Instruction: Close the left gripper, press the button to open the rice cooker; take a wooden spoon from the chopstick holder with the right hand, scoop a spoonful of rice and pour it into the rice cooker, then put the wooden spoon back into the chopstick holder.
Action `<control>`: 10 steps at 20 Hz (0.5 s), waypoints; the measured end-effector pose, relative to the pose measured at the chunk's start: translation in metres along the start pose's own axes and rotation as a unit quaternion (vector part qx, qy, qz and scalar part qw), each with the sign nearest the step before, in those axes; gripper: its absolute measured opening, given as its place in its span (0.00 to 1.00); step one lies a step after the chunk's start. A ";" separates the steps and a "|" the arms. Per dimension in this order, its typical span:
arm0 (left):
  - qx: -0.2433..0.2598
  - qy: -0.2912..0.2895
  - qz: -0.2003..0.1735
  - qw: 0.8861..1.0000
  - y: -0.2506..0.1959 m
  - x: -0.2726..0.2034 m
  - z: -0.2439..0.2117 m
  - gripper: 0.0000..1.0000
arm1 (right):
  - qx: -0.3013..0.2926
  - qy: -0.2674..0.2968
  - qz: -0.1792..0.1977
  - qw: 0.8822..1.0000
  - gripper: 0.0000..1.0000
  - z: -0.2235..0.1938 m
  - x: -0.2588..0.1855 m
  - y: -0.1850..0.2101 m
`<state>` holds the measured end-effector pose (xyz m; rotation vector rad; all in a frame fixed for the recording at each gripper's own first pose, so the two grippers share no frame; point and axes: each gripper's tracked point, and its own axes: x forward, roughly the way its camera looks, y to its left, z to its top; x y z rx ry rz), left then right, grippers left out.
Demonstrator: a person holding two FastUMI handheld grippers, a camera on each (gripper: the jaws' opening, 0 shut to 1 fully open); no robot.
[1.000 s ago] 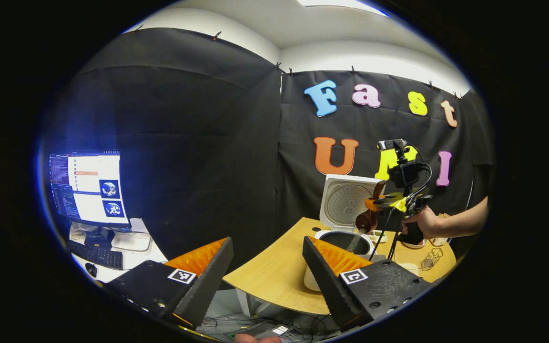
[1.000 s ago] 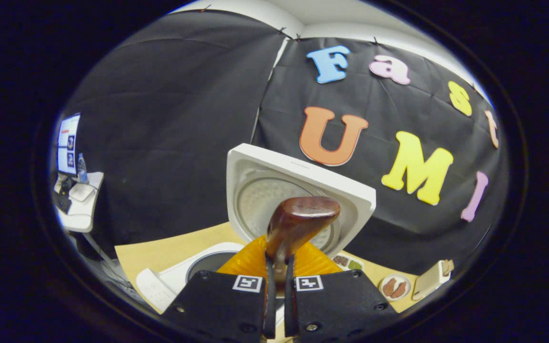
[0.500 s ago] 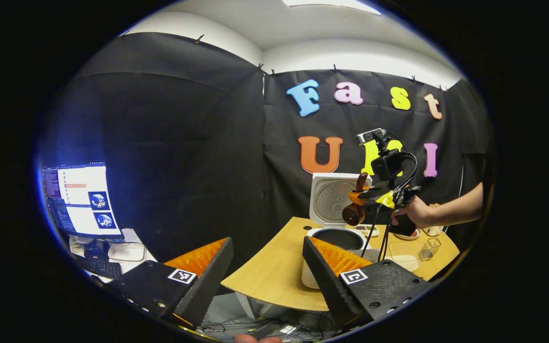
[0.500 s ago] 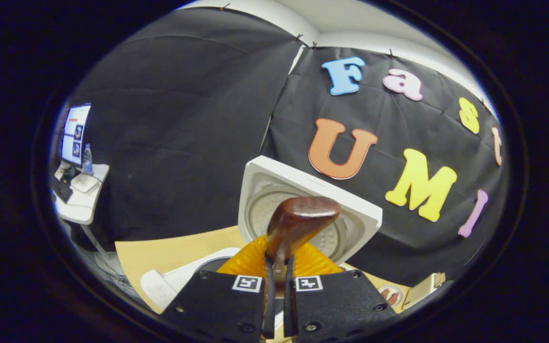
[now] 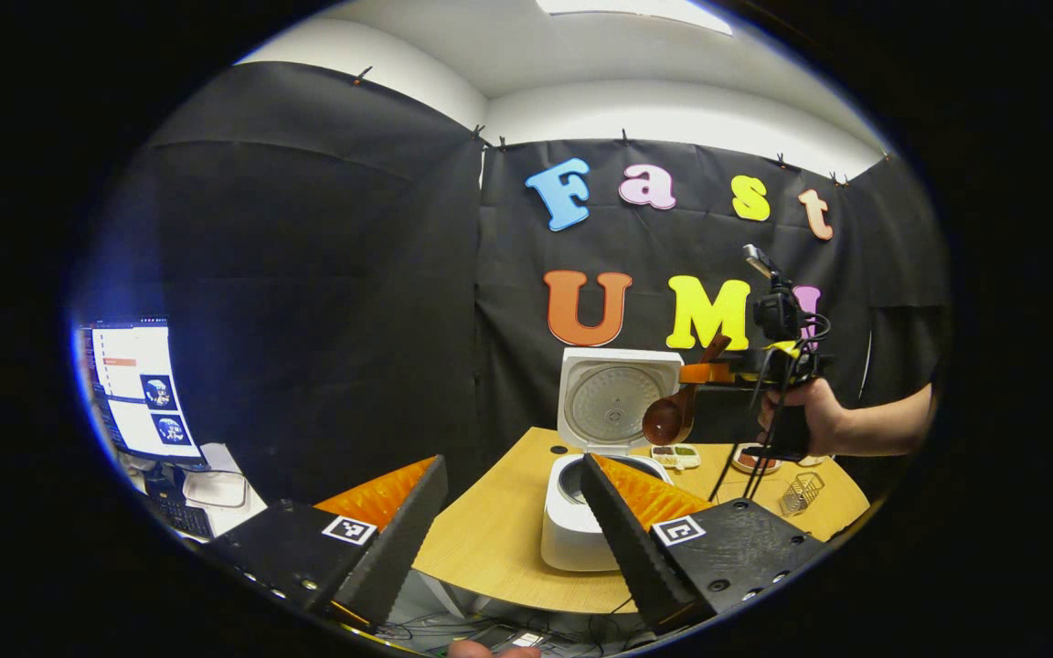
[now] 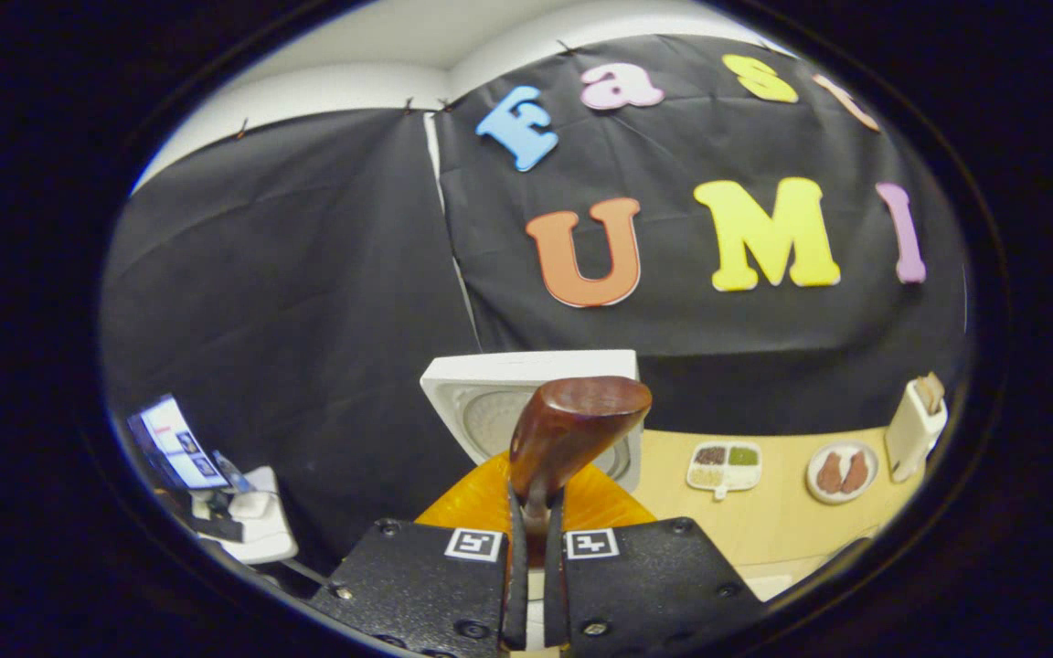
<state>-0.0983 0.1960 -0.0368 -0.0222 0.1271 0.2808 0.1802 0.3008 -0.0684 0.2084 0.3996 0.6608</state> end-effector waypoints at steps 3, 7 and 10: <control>-0.008 -0.005 -0.019 1.000 -0.022 0.015 0.011 0.94 | 0.113 -0.008 -0.011 0.993 0.12 0.013 -0.036 -0.048; -0.003 -0.012 -0.058 0.998 -0.073 0.045 0.023 0.94 | 0.182 -0.040 -0.073 0.980 0.12 0.025 -0.099 -0.136; -0.002 -0.015 -0.088 0.996 -0.112 0.061 0.028 0.95 | 0.217 -0.065 -0.124 0.966 0.12 0.026 -0.155 -0.202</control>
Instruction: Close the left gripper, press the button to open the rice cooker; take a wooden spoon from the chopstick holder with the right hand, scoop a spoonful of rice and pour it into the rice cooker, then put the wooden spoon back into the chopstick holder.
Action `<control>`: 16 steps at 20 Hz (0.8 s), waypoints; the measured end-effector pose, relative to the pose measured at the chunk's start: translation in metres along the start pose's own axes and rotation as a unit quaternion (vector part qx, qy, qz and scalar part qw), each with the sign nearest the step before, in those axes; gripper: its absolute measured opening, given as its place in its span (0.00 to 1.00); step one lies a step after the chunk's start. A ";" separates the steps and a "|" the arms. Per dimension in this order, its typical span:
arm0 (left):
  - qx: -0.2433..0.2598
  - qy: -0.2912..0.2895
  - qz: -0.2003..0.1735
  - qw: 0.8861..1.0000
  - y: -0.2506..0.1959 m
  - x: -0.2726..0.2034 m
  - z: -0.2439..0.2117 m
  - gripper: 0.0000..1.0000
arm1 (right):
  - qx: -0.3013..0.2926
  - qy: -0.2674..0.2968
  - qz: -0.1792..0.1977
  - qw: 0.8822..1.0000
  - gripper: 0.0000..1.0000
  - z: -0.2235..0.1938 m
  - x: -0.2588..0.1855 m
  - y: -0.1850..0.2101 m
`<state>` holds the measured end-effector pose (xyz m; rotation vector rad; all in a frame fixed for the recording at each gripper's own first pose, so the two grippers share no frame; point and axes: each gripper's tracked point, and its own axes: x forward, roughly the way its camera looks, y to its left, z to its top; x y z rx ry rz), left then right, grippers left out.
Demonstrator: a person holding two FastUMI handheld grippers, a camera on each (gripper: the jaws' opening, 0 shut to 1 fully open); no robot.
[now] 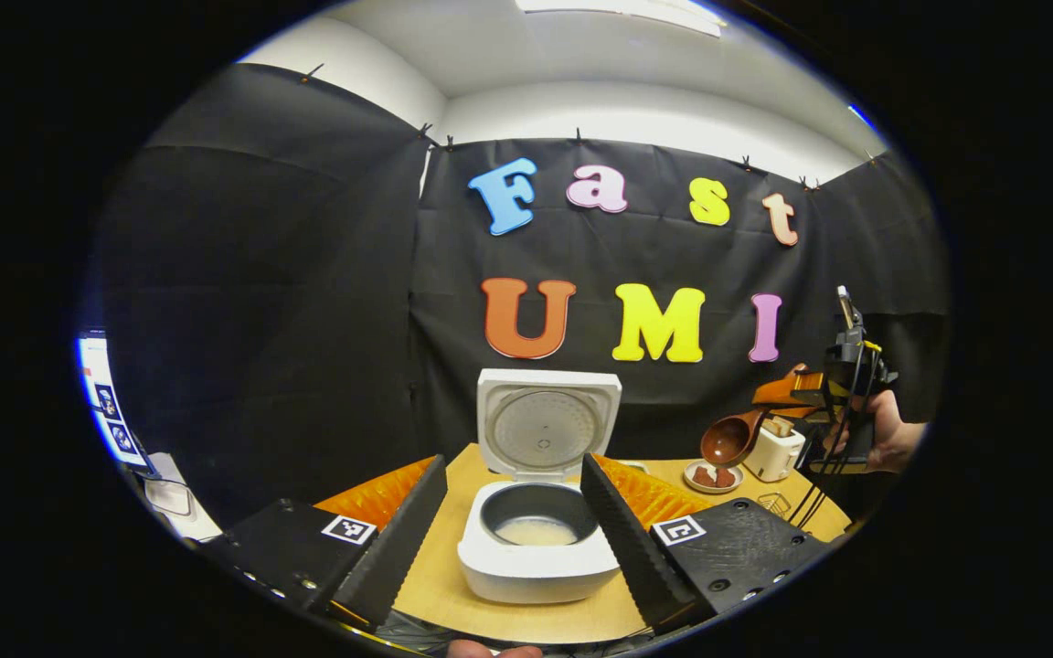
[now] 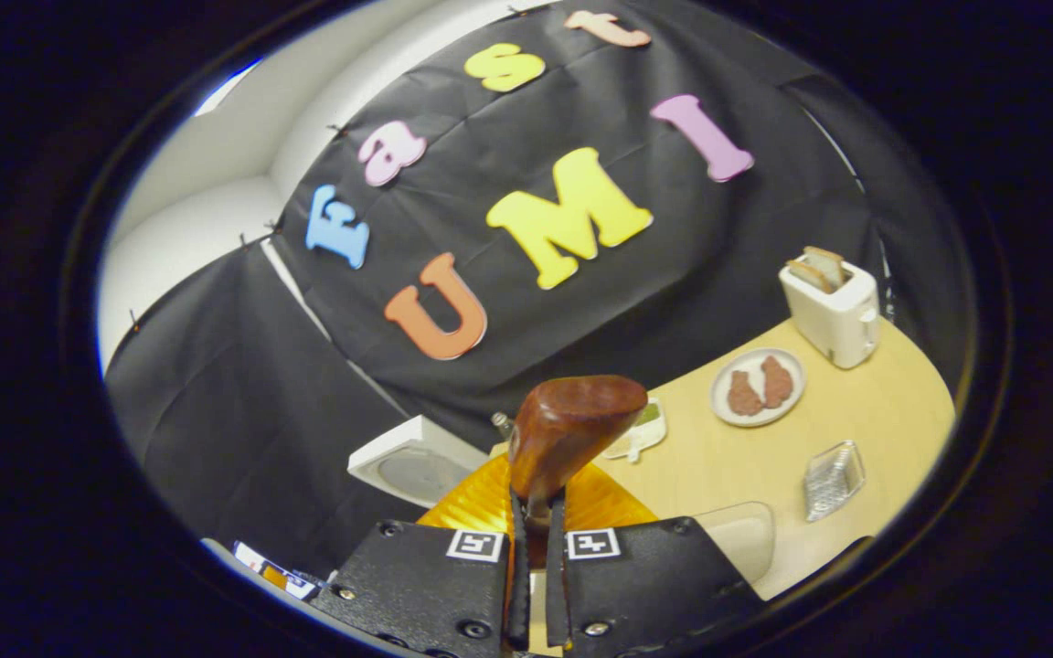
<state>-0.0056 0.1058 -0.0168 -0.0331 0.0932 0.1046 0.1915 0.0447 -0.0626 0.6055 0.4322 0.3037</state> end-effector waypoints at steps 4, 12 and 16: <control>0.001 0.007 -0.036 0.999 -0.047 0.028 -0.001 0.95 | 0.013 -0.042 -0.073 0.996 0.12 0.049 -0.038 -0.086; 0.005 0.027 -0.068 0.997 -0.110 0.064 0.000 0.95 | -0.004 -0.039 -0.180 0.983 0.12 0.056 -0.059 -0.213; 0.011 0.041 -0.059 0.997 -0.122 0.070 0.005 0.95 | -0.014 -0.012 -0.198 0.980 0.12 0.031 -0.031 -0.246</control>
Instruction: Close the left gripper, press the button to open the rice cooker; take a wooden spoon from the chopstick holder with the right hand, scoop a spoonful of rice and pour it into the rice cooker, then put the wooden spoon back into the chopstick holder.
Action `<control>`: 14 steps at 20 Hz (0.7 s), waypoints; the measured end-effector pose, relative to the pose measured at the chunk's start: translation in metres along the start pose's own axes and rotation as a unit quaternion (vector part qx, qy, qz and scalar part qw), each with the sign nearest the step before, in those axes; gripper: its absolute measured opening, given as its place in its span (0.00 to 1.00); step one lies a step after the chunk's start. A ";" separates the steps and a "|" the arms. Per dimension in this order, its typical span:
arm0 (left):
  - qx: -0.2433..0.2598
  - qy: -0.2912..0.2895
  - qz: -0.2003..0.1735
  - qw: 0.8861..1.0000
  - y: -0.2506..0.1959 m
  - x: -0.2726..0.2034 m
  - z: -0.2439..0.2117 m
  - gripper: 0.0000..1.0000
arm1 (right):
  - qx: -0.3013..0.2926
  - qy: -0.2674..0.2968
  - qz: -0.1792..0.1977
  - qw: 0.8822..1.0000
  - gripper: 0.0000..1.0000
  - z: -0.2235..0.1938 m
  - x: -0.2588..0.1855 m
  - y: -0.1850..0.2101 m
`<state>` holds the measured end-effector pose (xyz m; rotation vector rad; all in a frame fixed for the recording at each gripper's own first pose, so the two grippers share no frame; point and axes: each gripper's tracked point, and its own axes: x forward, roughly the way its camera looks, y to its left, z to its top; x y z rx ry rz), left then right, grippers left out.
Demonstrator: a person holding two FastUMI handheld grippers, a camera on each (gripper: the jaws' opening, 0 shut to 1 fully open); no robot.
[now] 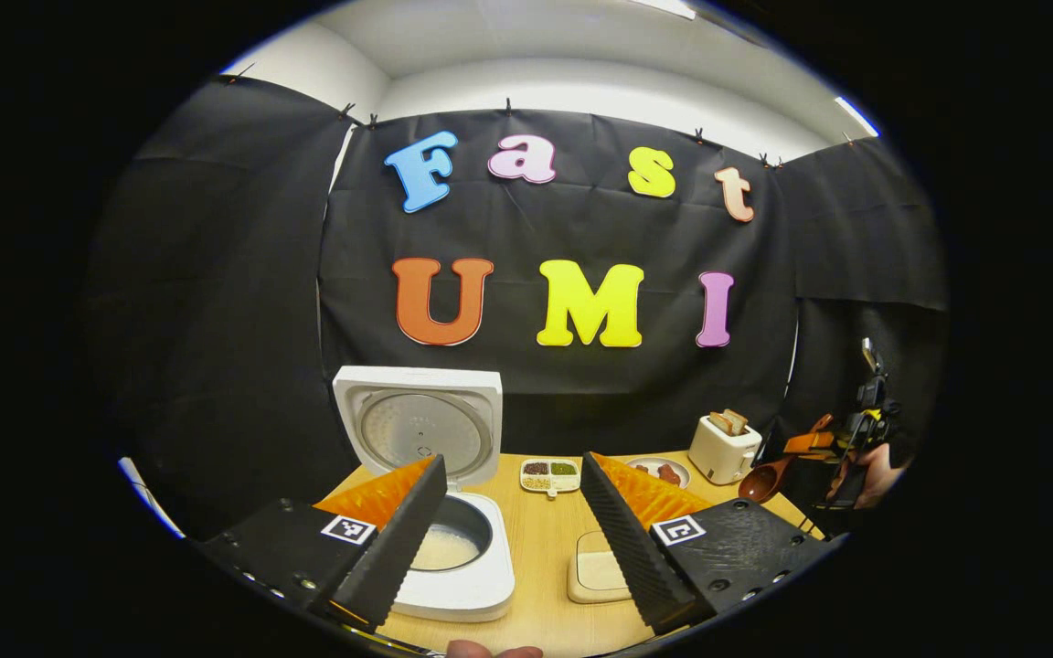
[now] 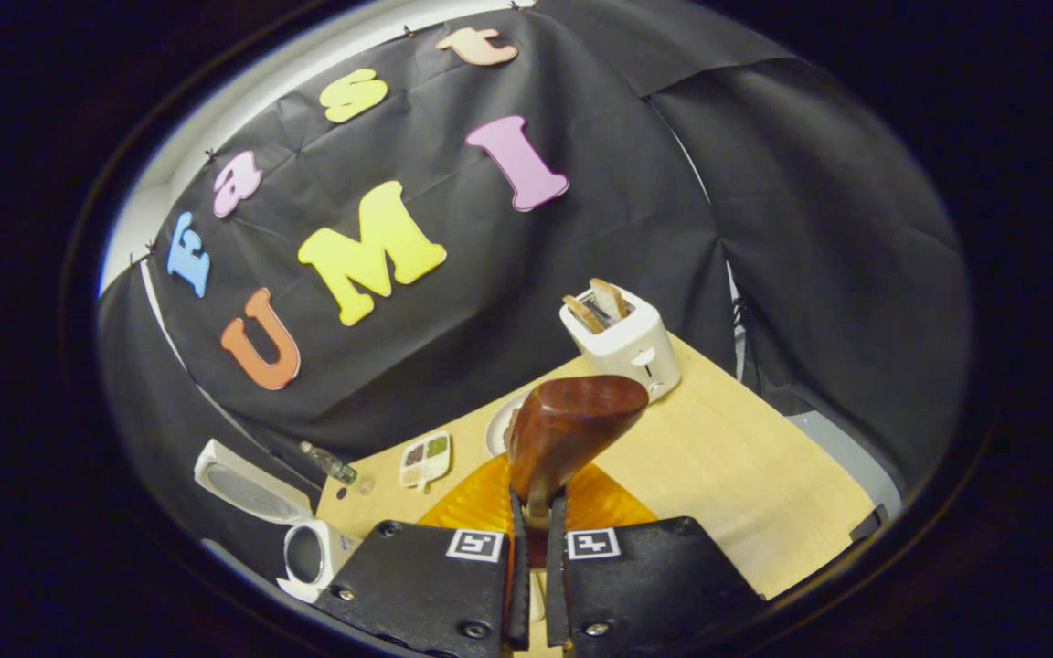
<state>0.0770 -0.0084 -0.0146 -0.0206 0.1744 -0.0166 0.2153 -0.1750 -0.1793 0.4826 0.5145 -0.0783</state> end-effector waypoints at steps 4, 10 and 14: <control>-0.001 0.017 0.018 1.000 0.000 0.001 -0.003 0.95 | -0.021 0.025 -0.016 0.999 0.12 -0.030 0.031 -0.014; 0.001 0.036 0.031 0.999 -0.006 0.001 -0.009 0.95 | -0.049 0.040 -0.034 0.997 0.12 -0.061 0.064 -0.031; 0.012 0.050 0.031 0.998 -0.010 0.004 -0.017 0.95 | -0.076 0.047 -0.036 0.995 0.12 -0.082 0.083 -0.032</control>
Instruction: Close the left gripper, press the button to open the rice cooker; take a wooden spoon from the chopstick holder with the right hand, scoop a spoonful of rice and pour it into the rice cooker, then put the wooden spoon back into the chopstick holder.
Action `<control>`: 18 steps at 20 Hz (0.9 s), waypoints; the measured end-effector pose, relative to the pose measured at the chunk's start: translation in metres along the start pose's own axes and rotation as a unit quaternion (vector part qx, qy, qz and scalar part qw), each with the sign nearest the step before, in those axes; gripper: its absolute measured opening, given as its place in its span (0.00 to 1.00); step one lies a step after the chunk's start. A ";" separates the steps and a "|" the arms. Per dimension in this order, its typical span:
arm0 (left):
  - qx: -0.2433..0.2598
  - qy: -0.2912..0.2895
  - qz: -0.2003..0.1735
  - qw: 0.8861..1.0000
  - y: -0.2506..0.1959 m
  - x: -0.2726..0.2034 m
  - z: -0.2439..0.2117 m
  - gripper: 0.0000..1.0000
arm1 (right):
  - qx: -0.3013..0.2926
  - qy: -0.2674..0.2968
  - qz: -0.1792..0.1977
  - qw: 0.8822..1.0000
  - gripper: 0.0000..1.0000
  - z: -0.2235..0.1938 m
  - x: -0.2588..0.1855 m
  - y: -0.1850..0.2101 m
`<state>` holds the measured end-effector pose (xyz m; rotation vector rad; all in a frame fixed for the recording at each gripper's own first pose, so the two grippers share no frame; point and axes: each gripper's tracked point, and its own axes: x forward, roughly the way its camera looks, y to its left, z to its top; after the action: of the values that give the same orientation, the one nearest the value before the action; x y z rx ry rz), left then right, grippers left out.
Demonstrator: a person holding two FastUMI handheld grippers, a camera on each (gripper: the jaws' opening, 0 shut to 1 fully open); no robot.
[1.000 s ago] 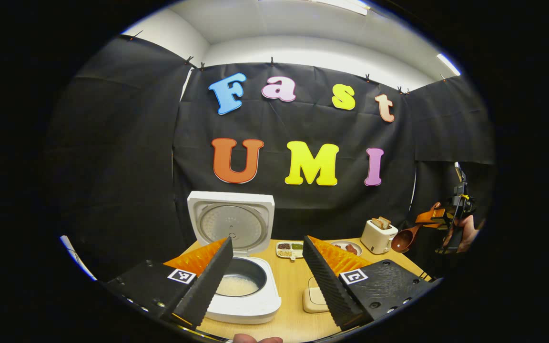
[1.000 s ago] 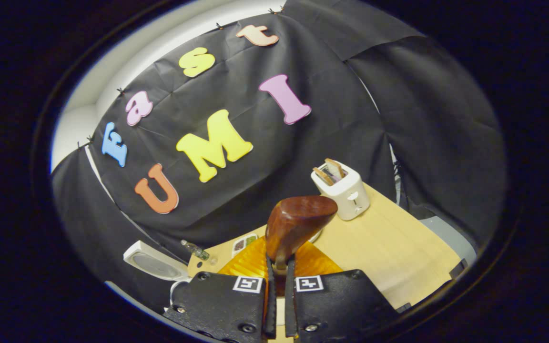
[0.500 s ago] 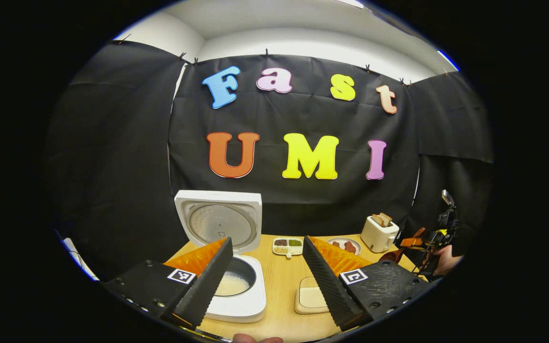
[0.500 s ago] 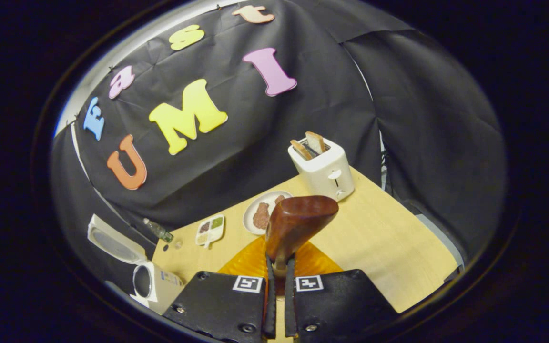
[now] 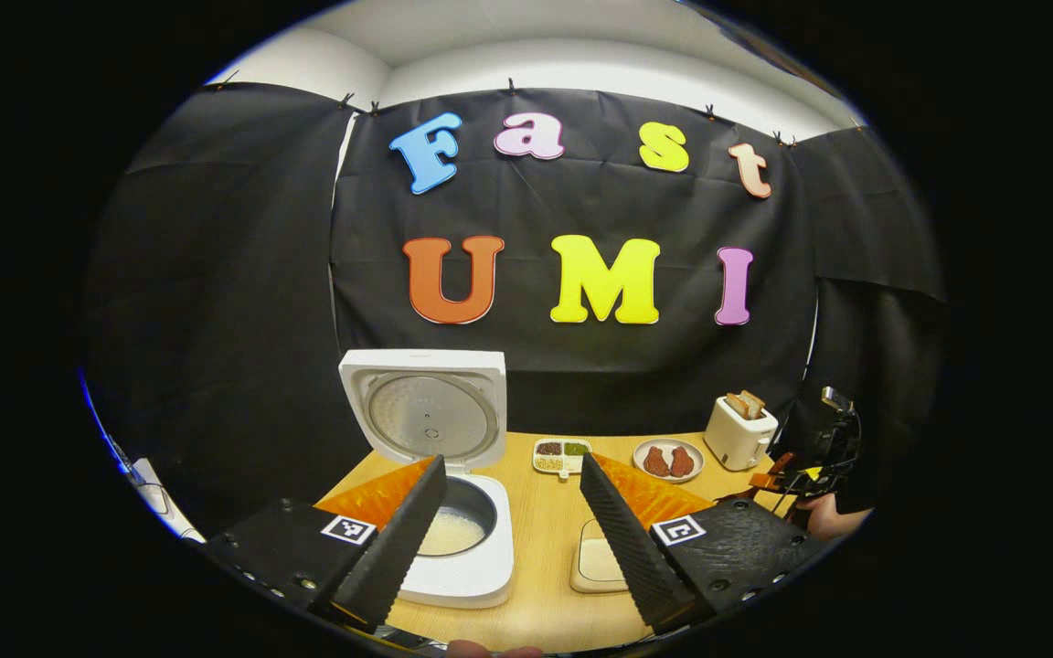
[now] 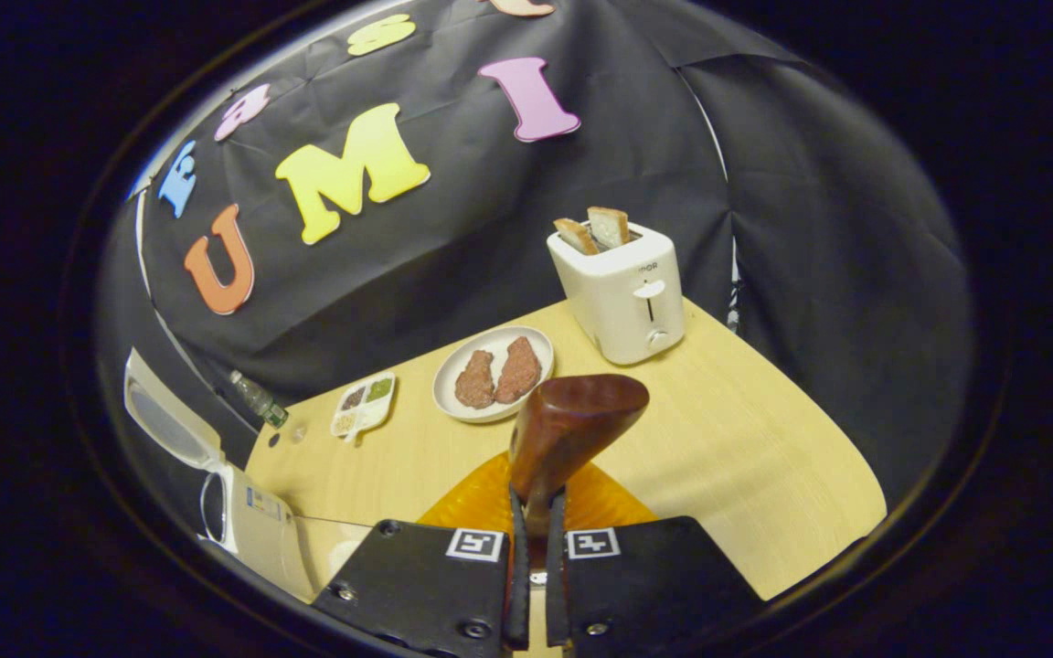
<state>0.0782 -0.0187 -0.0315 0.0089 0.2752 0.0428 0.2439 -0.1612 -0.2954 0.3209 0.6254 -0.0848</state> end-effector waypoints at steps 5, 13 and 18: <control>0.004 0.013 -0.001 1.000 -0.001 0.005 -0.005 0.95 | -0.016 0.007 0.004 1.000 0.16 -0.014 0.013 0.004; -0.001 -0.007 -0.011 1.000 0.007 0.007 0.008 0.95 | -0.030 -0.025 -0.009 0.999 0.78 0.014 -0.010 0.007; 0.006 -0.049 0.001 0.999 0.033 0.017 0.044 0.94 | -0.028 -0.087 -0.031 0.995 0.86 0.070 -0.059 0.007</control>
<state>0.1050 0.0152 0.0070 0.0241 0.1779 0.0428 0.2363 -0.1782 -0.2058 0.2375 0.4632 -0.1530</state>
